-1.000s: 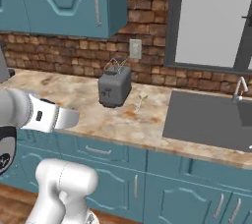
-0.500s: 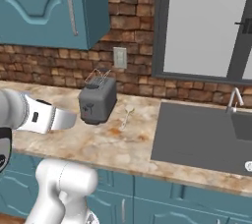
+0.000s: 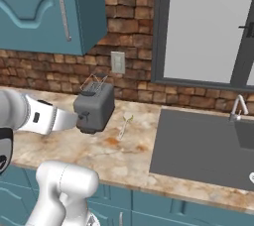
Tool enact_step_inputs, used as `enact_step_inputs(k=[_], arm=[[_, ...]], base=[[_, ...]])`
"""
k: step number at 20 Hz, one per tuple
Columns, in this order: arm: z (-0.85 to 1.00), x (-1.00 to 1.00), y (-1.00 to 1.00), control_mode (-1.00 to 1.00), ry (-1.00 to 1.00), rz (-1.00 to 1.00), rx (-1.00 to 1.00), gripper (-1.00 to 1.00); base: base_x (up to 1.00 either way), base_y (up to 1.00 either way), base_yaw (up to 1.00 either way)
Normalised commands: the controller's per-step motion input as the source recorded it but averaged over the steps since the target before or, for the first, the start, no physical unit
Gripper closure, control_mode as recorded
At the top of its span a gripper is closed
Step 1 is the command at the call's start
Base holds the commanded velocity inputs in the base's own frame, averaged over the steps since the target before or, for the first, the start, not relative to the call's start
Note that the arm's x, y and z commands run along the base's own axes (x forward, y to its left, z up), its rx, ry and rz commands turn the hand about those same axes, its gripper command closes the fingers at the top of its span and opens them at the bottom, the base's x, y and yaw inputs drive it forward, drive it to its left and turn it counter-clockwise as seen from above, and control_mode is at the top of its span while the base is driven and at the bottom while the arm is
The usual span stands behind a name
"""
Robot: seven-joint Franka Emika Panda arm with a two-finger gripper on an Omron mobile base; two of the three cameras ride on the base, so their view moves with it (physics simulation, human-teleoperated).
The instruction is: Grab the spray bottle from the cabinet, then place it next to the cutting board for sanitizing. Then grab the dish brush from the countertop next to the sink and place it next to the cutting board.
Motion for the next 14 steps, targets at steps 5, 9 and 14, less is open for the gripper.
enact_step_inputs(k=[5, 9, 14], arm=[[-0.22, 0.47, -0.37, -1.00, 0.04, 0.11, 0.05, -1.00], [-0.48, 0.59, -0.47, -1.00, 0.17, 0.18, 0.09, -1.00], [-0.52, 0.66, -0.23, -1.00, 0.23, 0.09, 0.05, -1.00]], base=[[0.14, -0.08, 0.02], [0.00, 0.00, 0.00], [0.00, 0.00, 0.00]])
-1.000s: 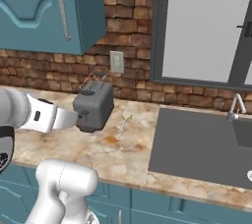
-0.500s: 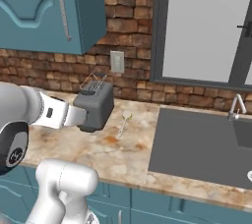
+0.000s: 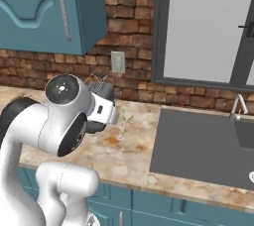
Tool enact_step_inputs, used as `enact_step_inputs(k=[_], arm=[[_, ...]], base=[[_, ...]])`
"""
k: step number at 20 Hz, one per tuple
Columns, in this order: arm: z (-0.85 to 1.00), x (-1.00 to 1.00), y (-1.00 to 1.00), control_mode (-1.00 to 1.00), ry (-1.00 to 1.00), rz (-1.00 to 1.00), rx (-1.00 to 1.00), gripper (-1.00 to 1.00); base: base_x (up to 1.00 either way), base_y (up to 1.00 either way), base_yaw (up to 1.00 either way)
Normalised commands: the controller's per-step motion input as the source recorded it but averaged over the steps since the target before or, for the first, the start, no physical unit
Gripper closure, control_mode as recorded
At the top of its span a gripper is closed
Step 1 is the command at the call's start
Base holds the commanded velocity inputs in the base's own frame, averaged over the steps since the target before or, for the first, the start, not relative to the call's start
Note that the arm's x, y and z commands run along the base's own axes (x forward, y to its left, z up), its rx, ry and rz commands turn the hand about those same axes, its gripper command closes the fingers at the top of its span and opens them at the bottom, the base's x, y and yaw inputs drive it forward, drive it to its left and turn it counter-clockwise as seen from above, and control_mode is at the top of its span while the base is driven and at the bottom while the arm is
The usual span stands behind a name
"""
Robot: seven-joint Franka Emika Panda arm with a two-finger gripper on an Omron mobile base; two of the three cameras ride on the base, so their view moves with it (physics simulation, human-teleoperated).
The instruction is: Grab the spray bottle from the cabinet, then place it next to the cutting board for sanitizing. Then grab the dish brush from the countertop next to the sink and place it next to the cutting board.
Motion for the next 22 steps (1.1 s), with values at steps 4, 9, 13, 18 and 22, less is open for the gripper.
enact_step_inputs(k=[4, 9, 13, 18, 22], arm=[[-0.48, 0.63, 0.01, -1.00, 0.14, -0.08, 0.00, -1.00], [-0.49, 0.50, -0.03, -1.00, 0.08, -0.07, 0.00, -1.00], [-0.54, 0.23, -0.13, -1.00, 0.00, 0.00, 0.00, -1.00], [-0.45, 0.34, 0.00, -1.00, 0.03, 0.00, 0.00, -1.00], [-0.44, 0.46, 0.00, -1.00, 0.11, 0.00, -0.01, -1.00]], base=[[0.00, 0.00, 0.00], [0.00, 0.00, 0.00], [0.00, 0.00, 0.00], [0.00, 0.00, 0.00], [0.00, 0.00, 0.00]])
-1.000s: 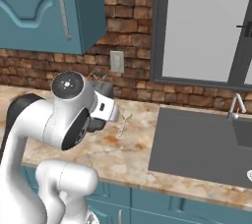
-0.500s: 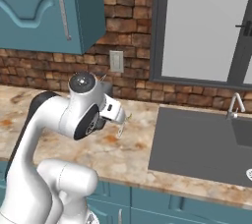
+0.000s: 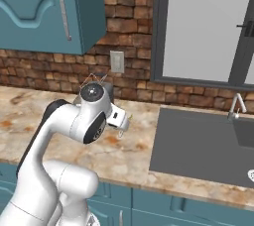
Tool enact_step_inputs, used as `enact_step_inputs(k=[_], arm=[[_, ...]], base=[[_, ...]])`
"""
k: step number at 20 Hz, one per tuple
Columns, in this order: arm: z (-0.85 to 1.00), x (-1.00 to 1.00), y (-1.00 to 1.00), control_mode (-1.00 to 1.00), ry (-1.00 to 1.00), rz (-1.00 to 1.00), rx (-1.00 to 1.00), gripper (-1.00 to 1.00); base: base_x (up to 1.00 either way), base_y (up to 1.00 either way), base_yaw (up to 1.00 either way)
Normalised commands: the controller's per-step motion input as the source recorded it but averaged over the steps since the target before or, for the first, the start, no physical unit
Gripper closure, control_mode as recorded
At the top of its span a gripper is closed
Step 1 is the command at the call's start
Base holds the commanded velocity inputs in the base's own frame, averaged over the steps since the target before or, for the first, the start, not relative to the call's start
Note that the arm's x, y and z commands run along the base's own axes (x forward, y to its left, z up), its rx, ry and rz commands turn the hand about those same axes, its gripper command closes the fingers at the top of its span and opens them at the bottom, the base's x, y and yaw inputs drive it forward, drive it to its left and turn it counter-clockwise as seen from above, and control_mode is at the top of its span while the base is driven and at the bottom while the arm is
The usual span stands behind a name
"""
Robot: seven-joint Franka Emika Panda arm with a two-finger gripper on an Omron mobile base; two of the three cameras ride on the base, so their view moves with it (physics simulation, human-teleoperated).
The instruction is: Grab the spray bottle from the cabinet, then place it next to the cutting board for sanitizing. Then grab the dish brush from the countertop next to the sink and place it next to the cutting board.
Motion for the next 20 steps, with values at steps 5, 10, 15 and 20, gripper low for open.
enact_step_inputs(k=[5, 10, 15, 20], arm=[[-0.41, 0.59, 0.00, -1.00, 0.15, 0.00, -0.03, -1.00], [-0.32, 0.56, -0.02, -1.00, 0.08, 0.09, 0.00, -1.00], [-0.27, 0.49, -0.06, -1.00, 0.00, 0.20, 0.00, -1.00], [-0.33, 0.26, -0.08, -1.00, -0.08, 0.20, 0.00, -1.00]], base=[[0.00, 0.00, 0.00], [0.00, 0.00, 0.00], [0.00, 0.00, 0.00], [0.00, 0.00, 0.00]])
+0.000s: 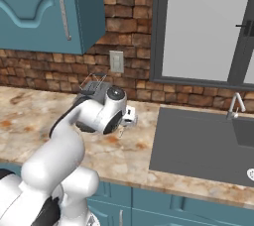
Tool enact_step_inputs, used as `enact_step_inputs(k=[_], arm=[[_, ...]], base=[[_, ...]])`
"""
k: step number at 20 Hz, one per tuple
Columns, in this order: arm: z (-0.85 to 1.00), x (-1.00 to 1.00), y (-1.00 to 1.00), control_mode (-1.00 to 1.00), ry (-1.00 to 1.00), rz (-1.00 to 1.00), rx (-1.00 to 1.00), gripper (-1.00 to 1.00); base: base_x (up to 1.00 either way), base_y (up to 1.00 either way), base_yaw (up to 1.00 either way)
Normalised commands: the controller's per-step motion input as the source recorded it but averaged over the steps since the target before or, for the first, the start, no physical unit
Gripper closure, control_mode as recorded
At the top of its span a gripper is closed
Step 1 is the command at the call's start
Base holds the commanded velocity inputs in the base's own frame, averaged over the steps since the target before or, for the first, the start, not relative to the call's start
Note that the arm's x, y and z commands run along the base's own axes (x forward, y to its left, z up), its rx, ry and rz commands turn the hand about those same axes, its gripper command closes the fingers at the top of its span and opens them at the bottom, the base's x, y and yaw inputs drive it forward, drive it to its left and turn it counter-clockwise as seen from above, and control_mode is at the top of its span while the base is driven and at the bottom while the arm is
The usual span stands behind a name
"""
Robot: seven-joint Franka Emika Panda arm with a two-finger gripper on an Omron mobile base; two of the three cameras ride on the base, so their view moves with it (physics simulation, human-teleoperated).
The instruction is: Grab the spray bottle from the cabinet, then place it next to the cutting board for sanitizing. Then grab the dish brush from the countertop next to the sink and place it next to the cutting board.
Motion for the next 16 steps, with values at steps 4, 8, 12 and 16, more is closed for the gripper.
enact_step_inputs(k=[4, 8, 12, 16], arm=[[-0.27, 0.08, -0.08, -1.00, -0.14, 0.09, 0.00, -1.00], [-0.19, 0.04, 0.03, -1.00, -0.07, 0.00, -0.03, -1.00], [-0.08, 0.09, 0.17, -1.00, -0.04, -0.10, -0.03, -1.00], [-0.07, 0.16, 0.12, -1.00, 0.00, -0.10, 0.00, -1.00]], base=[[0.00, 0.00, 0.00], [0.00, 0.00, 0.00], [0.00, 0.00, 0.00], [0.00, 0.00, 0.00]])
